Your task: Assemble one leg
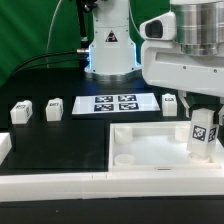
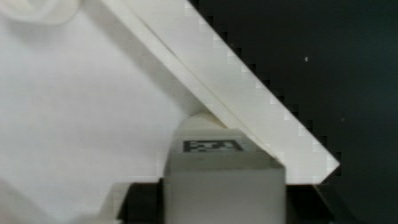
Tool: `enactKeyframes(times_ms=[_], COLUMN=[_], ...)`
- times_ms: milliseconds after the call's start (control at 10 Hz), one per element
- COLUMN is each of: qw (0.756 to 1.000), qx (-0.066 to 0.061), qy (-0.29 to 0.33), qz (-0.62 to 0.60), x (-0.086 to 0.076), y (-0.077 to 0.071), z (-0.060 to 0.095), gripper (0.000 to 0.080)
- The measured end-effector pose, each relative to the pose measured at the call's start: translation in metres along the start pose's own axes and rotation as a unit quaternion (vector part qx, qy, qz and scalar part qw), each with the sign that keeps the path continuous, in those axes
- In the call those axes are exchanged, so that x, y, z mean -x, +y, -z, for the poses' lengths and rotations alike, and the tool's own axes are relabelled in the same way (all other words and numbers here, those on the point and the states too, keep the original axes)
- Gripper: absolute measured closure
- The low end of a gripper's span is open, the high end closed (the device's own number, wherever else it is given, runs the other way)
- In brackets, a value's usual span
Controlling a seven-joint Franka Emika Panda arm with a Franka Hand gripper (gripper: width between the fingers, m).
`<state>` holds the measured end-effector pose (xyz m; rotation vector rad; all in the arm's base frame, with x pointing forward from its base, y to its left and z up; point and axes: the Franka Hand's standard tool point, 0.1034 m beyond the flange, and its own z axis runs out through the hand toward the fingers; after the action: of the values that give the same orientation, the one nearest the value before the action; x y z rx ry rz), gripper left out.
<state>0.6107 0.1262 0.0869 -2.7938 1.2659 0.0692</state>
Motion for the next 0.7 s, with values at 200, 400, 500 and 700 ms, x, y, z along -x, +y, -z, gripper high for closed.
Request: enactKeyframes(times_ms=[200,400,500,700], qw=[0.999,0.999,0.999,1.000], qx=[-0.003,-0.004,-0.004,-0.002], qy=[-0.004,-0.006,-0.006,-0.006], qz=[-0.053,-0.053,-0.038,0.002], x=[-0.0015,-0.0003,-0.0001,0.0021], y=[0.0000,-0.0006,-0.0007,-0.0010], z=[-0.0001,-0.0003,-0.0003,-0.0010], gripper=[0.0502,0.0502,0.0419,0.0169])
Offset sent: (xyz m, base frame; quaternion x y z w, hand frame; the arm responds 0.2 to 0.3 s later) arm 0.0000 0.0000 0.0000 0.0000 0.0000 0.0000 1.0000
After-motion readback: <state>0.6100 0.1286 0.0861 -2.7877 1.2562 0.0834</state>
